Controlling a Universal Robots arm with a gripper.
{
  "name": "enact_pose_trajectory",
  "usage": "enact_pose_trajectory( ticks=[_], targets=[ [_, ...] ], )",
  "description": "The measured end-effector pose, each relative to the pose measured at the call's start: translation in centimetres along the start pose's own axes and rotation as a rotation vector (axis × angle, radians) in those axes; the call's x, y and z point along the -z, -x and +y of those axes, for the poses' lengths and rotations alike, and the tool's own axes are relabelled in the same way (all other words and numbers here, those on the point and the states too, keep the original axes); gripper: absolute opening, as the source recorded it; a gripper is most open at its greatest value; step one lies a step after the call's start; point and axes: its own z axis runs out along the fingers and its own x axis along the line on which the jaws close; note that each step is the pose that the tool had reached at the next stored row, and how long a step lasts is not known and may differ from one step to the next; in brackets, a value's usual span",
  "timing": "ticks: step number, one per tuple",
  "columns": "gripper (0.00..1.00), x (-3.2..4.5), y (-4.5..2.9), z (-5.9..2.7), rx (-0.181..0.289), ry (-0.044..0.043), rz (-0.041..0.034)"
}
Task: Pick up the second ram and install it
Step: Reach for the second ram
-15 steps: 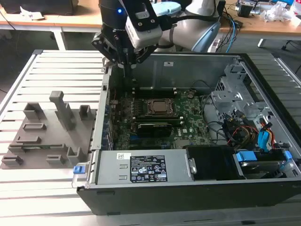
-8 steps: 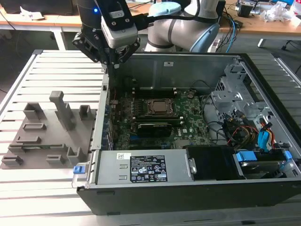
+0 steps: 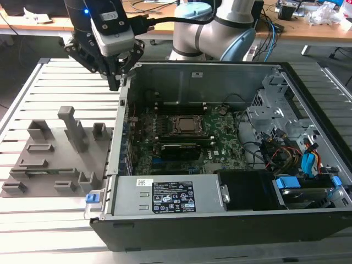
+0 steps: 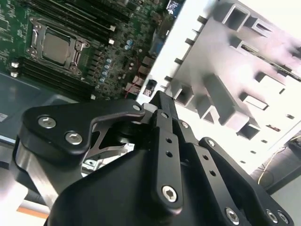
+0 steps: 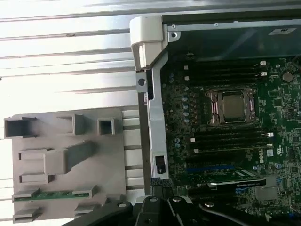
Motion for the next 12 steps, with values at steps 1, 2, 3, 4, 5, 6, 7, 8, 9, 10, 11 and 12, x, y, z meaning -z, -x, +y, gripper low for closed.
enact_pose_trajectory(
  ticks=[1, 2, 3, 4, 5, 6, 7, 8, 9, 10, 11, 12],
  targets=[
    [0.11, 0.01, -0.3, -0.02, 0.0, 0.0, 0.0001],
    [0.11, 0.02, -0.52, -0.04, 0.0, 0.0, 0.0],
    [0.11, 0.02, -0.98, -0.08, 0.0, 0.0001, 0.0],
    [0.11, 0.04, -1.32, -0.1, 0.0, 0.0, 0.0],
    [0.11, 0.04, -1.61, -0.12, 0.0, 0.0001, 0.0],
    [0.11, 0.06, -2.03, -0.15, 0.0, 0.0, 0.0],
    [0.11, 0.07, -2.45, -0.19, 0.0, 0.0, 0.0],
    [0.11, 0.08, -3.14, -0.24, 0.0, 0.0001, -0.0001],
    [0.11, 0.09, -3.43, -0.26, 0.0, 0.0, -0.0001],
    [0.11, 0.1, -3.65, -0.27, 0.0, 0.0, -0.0001],
    [0.11, 0.12, -4.27, -0.32, 0.0, 0.0, -0.0002],
    [0.11, 0.14, -5.08, -0.38, 0.0, 0.0, -0.0003]
  ],
)
